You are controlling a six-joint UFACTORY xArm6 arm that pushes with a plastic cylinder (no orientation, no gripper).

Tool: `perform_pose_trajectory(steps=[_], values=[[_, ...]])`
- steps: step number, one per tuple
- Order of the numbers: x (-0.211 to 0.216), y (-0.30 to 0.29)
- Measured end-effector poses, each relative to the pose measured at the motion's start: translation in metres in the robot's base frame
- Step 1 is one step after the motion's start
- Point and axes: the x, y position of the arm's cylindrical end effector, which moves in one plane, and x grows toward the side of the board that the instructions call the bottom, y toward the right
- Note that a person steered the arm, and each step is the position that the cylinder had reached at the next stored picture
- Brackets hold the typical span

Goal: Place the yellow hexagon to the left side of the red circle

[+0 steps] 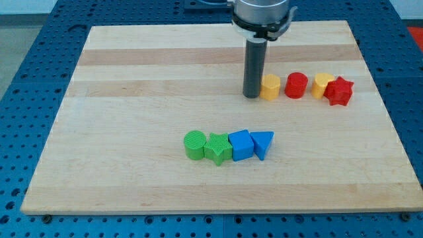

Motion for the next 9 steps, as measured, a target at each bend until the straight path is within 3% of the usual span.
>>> perform_pose_trajectory(steps=[1,3,4,6,9], values=[[0.000,0.005],[0.061,0.002],[0.071,0.034],[0.071,0.143],[0.037,0.171]])
